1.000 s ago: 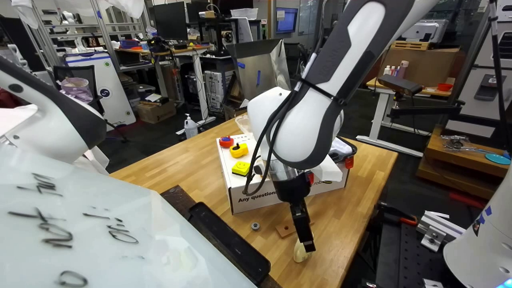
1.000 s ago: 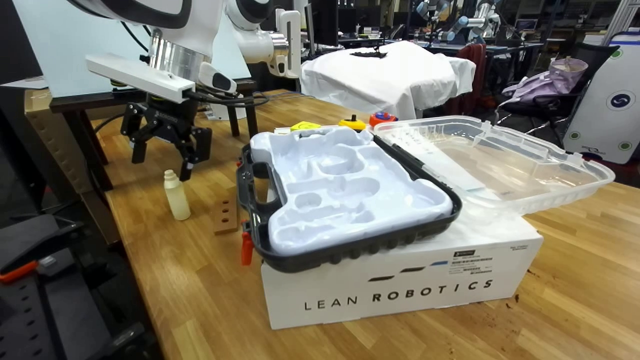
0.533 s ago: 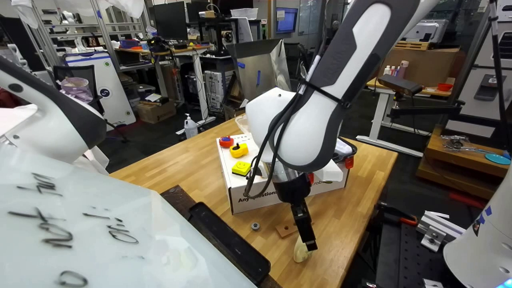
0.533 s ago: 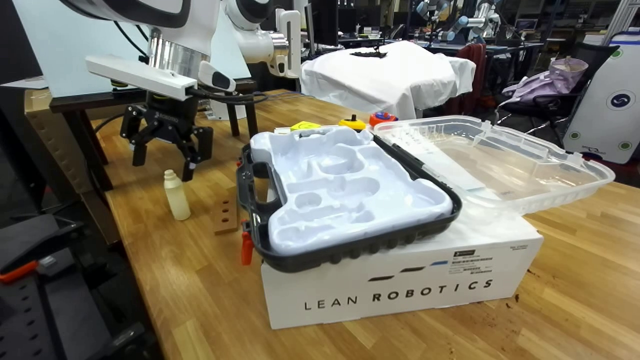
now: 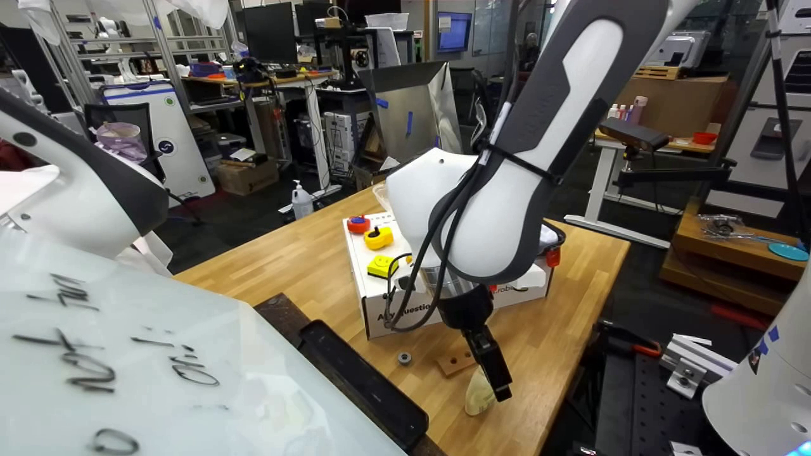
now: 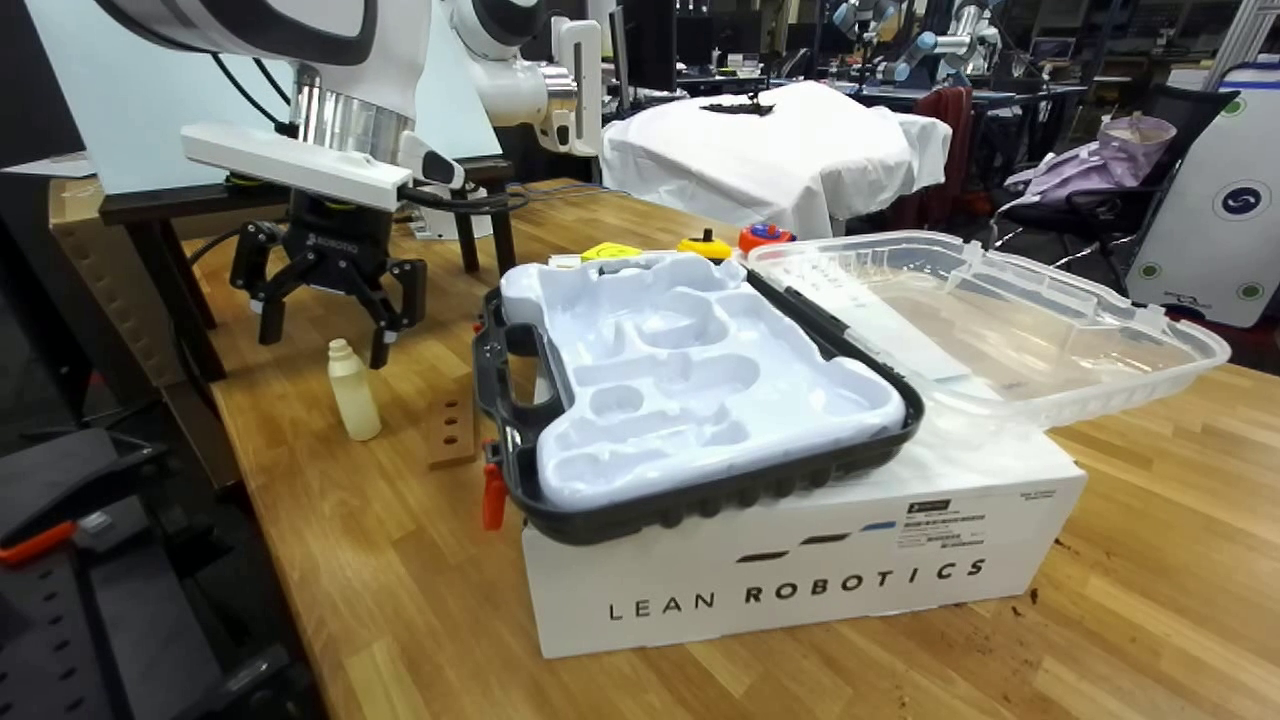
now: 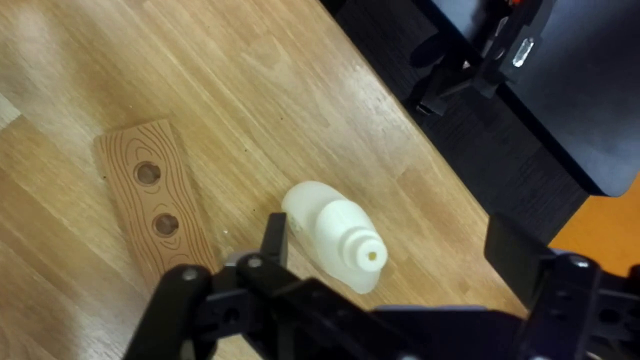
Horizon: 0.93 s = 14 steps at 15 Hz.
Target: Move the white bottle on the table backwards
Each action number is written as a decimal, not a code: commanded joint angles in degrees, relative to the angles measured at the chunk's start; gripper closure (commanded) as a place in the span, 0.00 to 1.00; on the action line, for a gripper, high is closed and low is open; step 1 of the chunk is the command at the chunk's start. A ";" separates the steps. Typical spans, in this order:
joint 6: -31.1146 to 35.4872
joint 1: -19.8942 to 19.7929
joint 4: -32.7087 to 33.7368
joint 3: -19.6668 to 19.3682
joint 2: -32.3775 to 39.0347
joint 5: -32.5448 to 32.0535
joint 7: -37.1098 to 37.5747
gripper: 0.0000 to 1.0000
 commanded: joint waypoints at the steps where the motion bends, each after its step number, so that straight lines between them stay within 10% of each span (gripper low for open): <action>1: 0.78 -2.90 0.82 1.82 2.63 3.01 -7.65 0.00; 14: 0.11 -4.45 5.85 2.18 8.05 2.79 -10.99 0.00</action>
